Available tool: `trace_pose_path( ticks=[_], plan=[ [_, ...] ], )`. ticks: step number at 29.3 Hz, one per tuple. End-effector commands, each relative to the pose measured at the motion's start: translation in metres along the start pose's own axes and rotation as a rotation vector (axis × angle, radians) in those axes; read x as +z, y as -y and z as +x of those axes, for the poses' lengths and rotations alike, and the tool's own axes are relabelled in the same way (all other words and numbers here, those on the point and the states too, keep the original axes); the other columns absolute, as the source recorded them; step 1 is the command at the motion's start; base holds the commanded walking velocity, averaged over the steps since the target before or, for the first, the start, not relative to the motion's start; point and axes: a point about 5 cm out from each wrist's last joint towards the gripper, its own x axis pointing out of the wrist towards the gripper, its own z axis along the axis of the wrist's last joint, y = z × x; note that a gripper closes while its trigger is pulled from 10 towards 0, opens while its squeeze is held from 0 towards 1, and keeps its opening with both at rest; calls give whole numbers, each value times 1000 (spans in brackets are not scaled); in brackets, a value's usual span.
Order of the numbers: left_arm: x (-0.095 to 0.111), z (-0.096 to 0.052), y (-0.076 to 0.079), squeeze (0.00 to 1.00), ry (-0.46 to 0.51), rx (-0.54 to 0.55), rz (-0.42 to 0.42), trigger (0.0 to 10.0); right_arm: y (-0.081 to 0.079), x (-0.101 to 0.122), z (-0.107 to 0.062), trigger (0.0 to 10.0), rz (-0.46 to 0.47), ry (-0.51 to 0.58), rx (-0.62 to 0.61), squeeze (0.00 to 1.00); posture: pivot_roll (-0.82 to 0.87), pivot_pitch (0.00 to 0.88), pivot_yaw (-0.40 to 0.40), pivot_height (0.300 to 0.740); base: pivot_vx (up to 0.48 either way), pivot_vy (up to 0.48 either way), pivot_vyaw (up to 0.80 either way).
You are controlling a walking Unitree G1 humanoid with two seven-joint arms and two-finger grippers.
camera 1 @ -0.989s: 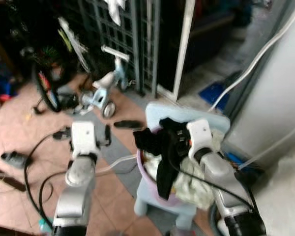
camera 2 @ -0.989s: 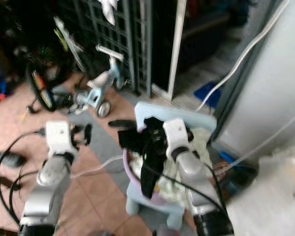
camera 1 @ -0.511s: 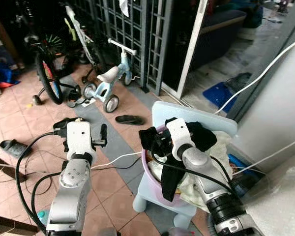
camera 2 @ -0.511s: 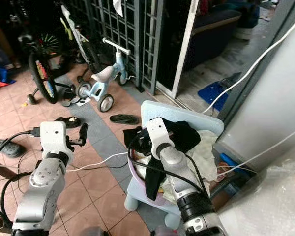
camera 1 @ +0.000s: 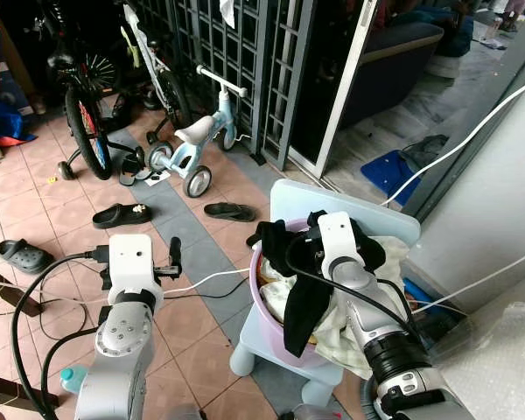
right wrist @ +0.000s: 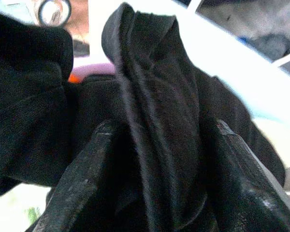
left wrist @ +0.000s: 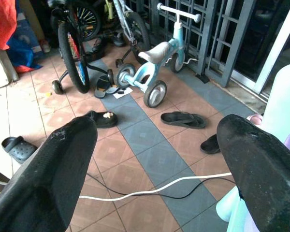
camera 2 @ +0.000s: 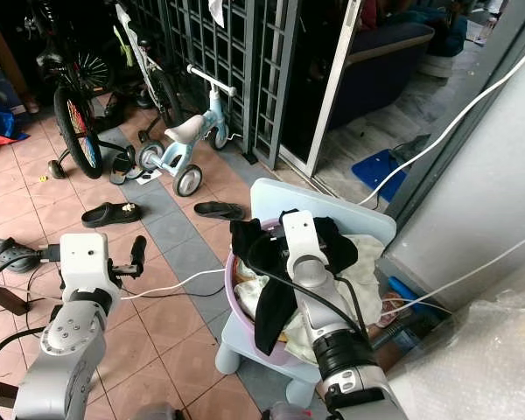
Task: Clothes washing
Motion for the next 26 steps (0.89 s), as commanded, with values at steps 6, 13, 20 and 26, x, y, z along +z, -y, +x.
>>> trace_pose_path(
  ticks=[6,13,20,26],
  plan=[
    [5,1,2,0,11,0,-3,10000,-10,-20,-1,0,84,-121,75,0,14,0,-62,740,0,0,0],
    [5,6,6,0,4,-19,-8,10000,-10,-14,0,0,111,-95,90,0,2,0,-51,740,0,0,0],
    [9,11,17,0,18,-95,3,10000,-4,-11,-1,0,128,-55,95,0,-13,0,-35,740,0,0,0],
    [9,15,22,0,21,-108,12,10000,1,2,-5,0,216,56,141,0,-34,0,-3,740,0,0,0]
  ],
)
